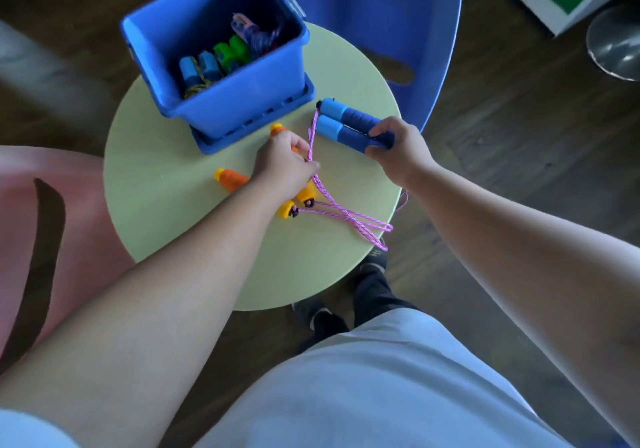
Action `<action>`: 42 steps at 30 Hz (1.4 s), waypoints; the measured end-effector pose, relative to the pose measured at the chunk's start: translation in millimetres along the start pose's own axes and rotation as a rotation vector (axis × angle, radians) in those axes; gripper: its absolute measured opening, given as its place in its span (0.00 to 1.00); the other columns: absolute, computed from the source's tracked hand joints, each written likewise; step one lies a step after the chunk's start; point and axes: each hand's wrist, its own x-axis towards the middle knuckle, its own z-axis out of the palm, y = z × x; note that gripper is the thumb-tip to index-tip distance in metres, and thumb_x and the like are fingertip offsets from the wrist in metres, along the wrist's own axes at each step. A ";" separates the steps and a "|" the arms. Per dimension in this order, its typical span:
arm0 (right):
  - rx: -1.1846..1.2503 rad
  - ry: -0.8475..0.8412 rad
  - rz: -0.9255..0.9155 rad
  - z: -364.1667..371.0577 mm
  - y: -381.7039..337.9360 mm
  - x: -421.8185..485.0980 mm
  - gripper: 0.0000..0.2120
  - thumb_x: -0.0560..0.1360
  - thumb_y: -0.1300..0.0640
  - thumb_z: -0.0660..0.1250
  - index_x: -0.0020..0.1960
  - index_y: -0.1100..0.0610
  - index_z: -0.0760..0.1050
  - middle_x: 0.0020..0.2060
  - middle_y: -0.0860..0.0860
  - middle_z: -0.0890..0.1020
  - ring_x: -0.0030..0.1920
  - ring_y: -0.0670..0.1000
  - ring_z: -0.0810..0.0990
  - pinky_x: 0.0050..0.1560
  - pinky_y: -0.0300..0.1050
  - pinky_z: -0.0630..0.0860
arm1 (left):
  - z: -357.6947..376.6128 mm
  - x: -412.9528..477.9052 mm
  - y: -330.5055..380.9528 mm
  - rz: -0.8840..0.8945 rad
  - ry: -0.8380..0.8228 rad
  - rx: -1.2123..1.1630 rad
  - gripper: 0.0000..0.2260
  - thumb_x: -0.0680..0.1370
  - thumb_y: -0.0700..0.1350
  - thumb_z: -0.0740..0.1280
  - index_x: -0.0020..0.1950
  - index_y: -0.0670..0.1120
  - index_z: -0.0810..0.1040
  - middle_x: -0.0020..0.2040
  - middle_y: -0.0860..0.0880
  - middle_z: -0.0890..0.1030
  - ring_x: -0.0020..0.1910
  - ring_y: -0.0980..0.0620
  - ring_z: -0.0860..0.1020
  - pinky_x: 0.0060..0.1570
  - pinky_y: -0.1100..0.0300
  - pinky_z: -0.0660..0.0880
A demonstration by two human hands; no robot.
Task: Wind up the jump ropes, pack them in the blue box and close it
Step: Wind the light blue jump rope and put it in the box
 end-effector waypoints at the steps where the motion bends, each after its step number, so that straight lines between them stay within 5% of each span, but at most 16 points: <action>1: -0.072 -0.028 -0.016 -1.0 3.2 1.1 0.11 0.75 0.55 0.72 0.56 0.46 0.78 0.56 0.55 0.76 0.41 0.52 0.76 0.29 0.32 0.67 | 2.2 -1.3 1.8 -0.009 -0.005 -0.009 0.13 0.74 0.44 0.77 0.53 0.49 0.76 0.43 0.48 0.85 0.35 0.50 0.84 0.41 0.54 0.84; 5: -0.231 -0.092 -0.056 -5.9 13.5 -2.8 0.14 0.75 0.51 0.73 0.60 0.48 0.79 0.63 0.57 0.71 0.60 0.59 0.74 0.57 0.44 0.71 | 8.5 -6.7 8.4 -0.023 -0.013 -0.067 0.13 0.75 0.40 0.76 0.54 0.47 0.75 0.41 0.47 0.85 0.30 0.54 0.83 0.29 0.63 0.79; 8: -0.316 0.000 -0.145 -5.7 16.1 -21.6 0.13 0.75 0.48 0.73 0.57 0.49 0.81 0.70 0.59 0.69 0.69 0.63 0.68 0.69 0.53 0.67 | 10.5 -10.2 11.9 -0.015 -0.016 -0.093 0.12 0.76 0.40 0.76 0.51 0.47 0.74 0.41 0.47 0.85 0.32 0.52 0.85 0.32 0.62 0.81; 10: -0.307 0.030 -0.233 -0.7 15.6 -37.9 0.14 0.72 0.46 0.76 0.53 0.51 0.82 0.63 0.57 0.74 0.61 0.61 0.73 0.63 0.52 0.71 | 11.2 -12.4 13.4 -0.005 -0.011 -0.120 0.11 0.77 0.40 0.76 0.50 0.46 0.74 0.41 0.46 0.85 0.32 0.52 0.86 0.33 0.62 0.82; 13: -0.365 -0.152 -0.280 11.6 15.1 -58.0 0.21 0.69 0.41 0.78 0.55 0.53 0.81 0.52 0.52 0.78 0.50 0.54 0.76 0.50 0.48 0.75 | 12.8 -14.5 14.4 -0.017 -0.006 -0.152 0.08 0.78 0.40 0.74 0.48 0.45 0.76 0.41 0.44 0.85 0.33 0.51 0.86 0.34 0.61 0.83; 16: -0.370 -0.245 -0.221 22.1 15.5 -65.7 0.15 0.74 0.48 0.75 0.58 0.52 0.80 0.51 0.49 0.81 0.48 0.52 0.79 0.46 0.45 0.75 | 14.6 -15.8 13.7 -0.052 -0.002 -0.195 0.05 0.80 0.38 0.72 0.48 0.44 0.76 0.42 0.42 0.85 0.33 0.49 0.87 0.35 0.59 0.84; 21: -0.216 -0.106 -0.128 16.7 16.8 -63.1 0.07 0.76 0.60 0.69 0.52 0.54 0.83 0.44 0.49 0.85 0.45 0.52 0.81 0.48 0.44 0.77 | 15.8 -20.3 9.5 -0.086 0.018 -0.184 0.05 0.80 0.37 0.69 0.49 0.44 0.75 0.40 0.42 0.85 0.35 0.48 0.87 0.34 0.58 0.84; 26: 0.086 -0.028 -0.002 -4.5 16.8 -60.0 0.03 0.76 0.58 0.70 0.44 0.53 0.79 0.36 0.49 0.86 0.27 0.42 0.74 0.31 0.36 0.71 | 18.0 -21.0 -0.9 -0.075 0.018 -0.189 0.05 0.81 0.38 0.65 0.48 0.47 0.74 0.42 0.45 0.86 0.39 0.46 0.87 0.45 0.49 0.85; 29: 0.121 -0.010 0.023 -8.2 15.2 -58.2 0.05 0.77 0.57 0.69 0.43 0.55 0.79 0.35 0.49 0.86 0.28 0.46 0.75 0.33 0.40 0.73 | 20.0 -22.8 -6.5 -0.020 -0.008 -0.086 0.06 0.80 0.42 0.67 0.46 0.53 0.75 0.44 0.49 0.85 0.41 0.46 0.86 0.46 0.49 0.85; 32: 0.106 0.019 0.026 -6.9 11.6 -56.1 0.08 0.78 0.54 0.69 0.42 0.56 0.78 0.32 0.50 0.82 0.27 0.47 0.75 0.31 0.39 0.70 | 20.8 -26.3 -10.8 0.093 0.017 0.104 0.03 0.80 0.43 0.69 0.48 0.51 0.78 0.49 0.53 0.82 0.49 0.49 0.82 0.48 0.59 0.76; 35: 0.104 0.048 0.075 -3.2 8.9 -52.6 0.02 0.79 0.56 0.66 0.51 0.54 0.74 0.36 0.53 0.82 0.25 0.48 0.73 0.22 0.33 0.66 | 20.2 -28.6 -23.3 0.229 0.007 0.253 0.05 0.79 0.42 0.70 0.54 0.46 0.81 0.55 0.49 0.81 0.53 0.48 0.79 0.50 0.62 0.68; 38: 0.141 0.105 0.137 -4.1 9.2 -47.8 0.06 0.79 0.63 0.61 0.54 0.54 0.70 0.46 0.54 0.80 0.29 0.53 0.79 0.18 0.34 0.66 | 13.9 -33.3 -37.8 0.368 -0.109 0.397 0.10 0.77 0.48 0.74 0.56 0.48 0.82 0.59 0.49 0.76 0.55 0.47 0.76 0.56 0.58 0.71; 42: 0.000 0.059 0.084 -3.3 9.0 -42.5 0.11 0.78 0.65 0.59 0.49 0.53 0.77 0.51 0.51 0.81 0.38 0.53 0.86 0.30 0.38 0.74 | 6.5 -32.6 -49.4 0.516 -0.182 0.648 0.20 0.73 0.55 0.77 0.64 0.55 0.82 0.64 0.50 0.73 0.63 0.44 0.70 0.65 0.48 0.70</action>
